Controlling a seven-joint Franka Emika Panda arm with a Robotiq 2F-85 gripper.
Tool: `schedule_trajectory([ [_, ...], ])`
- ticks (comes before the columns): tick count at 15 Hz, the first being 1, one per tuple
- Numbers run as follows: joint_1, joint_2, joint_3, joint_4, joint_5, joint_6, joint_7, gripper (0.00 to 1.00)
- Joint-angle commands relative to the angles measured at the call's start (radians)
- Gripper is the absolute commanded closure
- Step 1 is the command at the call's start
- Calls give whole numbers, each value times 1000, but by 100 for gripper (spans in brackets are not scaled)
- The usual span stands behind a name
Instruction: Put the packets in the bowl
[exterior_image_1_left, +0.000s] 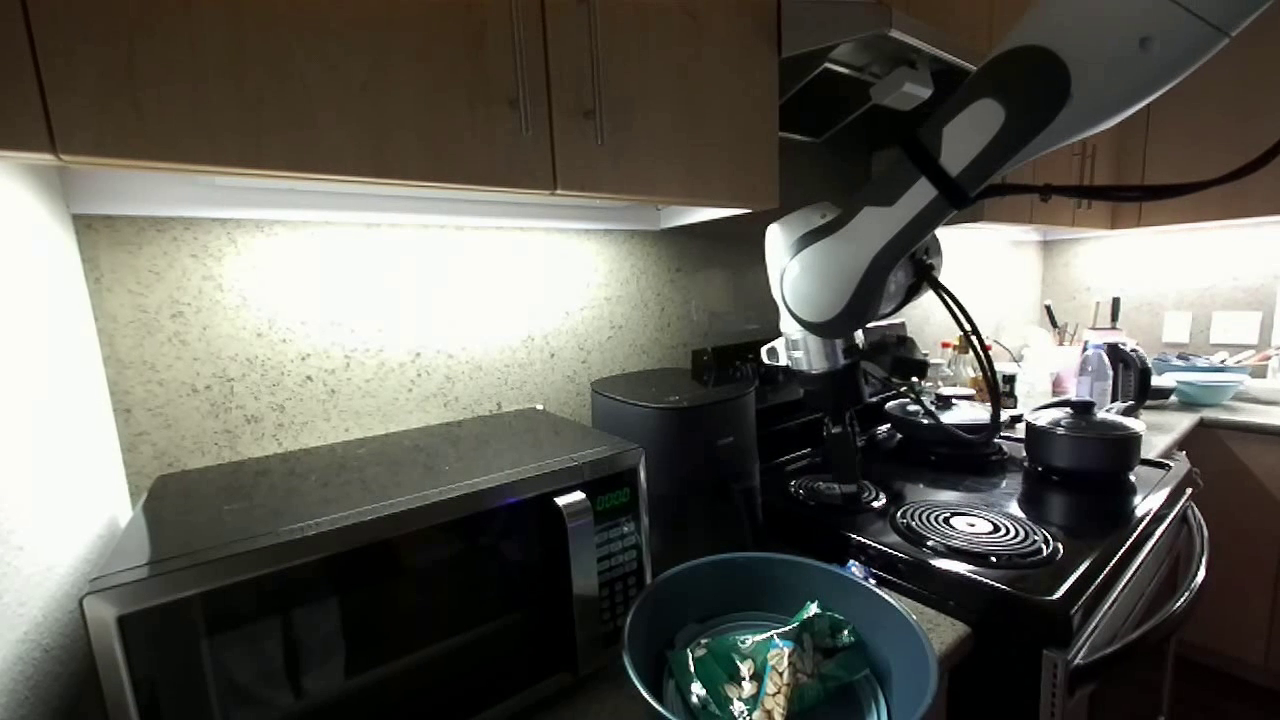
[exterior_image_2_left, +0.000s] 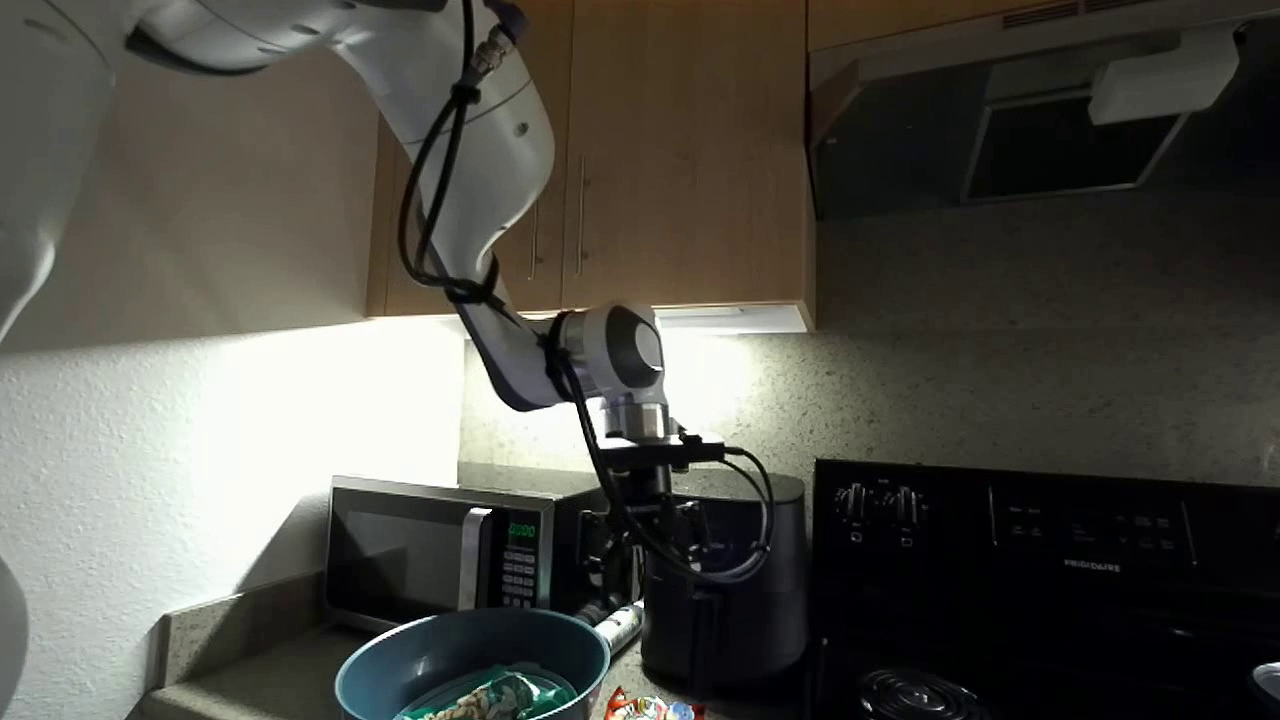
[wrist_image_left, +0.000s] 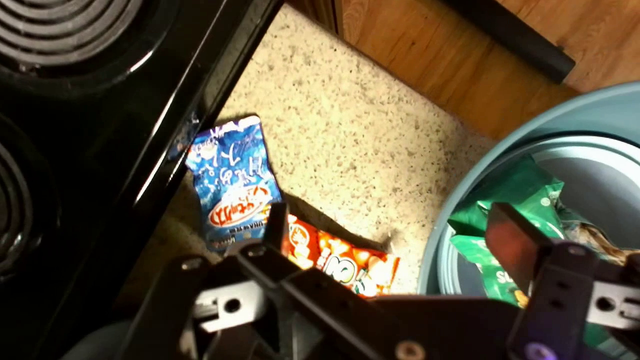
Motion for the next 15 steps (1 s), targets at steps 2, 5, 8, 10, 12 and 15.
schedule_trajectory([
  [2, -45, 41, -30, -39, 70, 124, 22, 0],
  [5, -48, 53, -34, -24, 45, 115, 14, 0],
  [8, -54, 81, -36, -23, 45, 139, 26, 0],
  [10, -54, 82, -36, -21, 45, 139, 28, 0],
  [12, -56, 125, -29, 15, 70, 151, 23, 0],
  [15, -54, 191, -16, 97, 78, 148, 31, 0],
])
